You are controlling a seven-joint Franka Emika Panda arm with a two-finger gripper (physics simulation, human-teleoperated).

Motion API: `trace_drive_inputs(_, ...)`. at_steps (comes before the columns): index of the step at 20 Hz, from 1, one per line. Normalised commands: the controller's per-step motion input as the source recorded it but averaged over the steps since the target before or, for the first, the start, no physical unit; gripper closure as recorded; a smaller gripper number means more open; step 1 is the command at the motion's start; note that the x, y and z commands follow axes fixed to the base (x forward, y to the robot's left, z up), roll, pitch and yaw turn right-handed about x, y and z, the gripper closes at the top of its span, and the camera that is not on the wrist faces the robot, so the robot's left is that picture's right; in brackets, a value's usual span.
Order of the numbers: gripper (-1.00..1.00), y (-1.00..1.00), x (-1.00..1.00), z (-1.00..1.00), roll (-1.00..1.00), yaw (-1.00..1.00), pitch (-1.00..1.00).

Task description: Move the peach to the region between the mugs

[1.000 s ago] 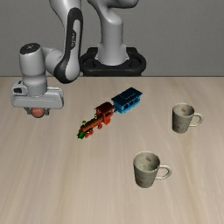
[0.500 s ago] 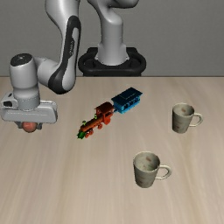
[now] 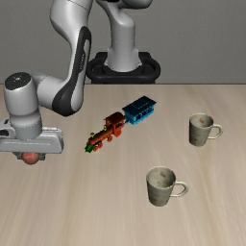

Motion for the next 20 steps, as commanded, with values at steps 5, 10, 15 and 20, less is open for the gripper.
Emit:
trace_drive_inputs(5, 1.00, 1.00, 0.00, 0.00, 0.00, 0.00, 0.00)
trace_drive_inputs(10, 1.00, 1.00, 0.00, 0.00, 0.00, 0.00, 0.00)
trace_drive_inputs(15, 1.00, 1.00, 0.00, 0.00, 0.00, 0.00, 0.00)
trace_drive_inputs(20, 1.00, 1.00, 0.00, 0.00, 0.00, 0.00, 0.00)
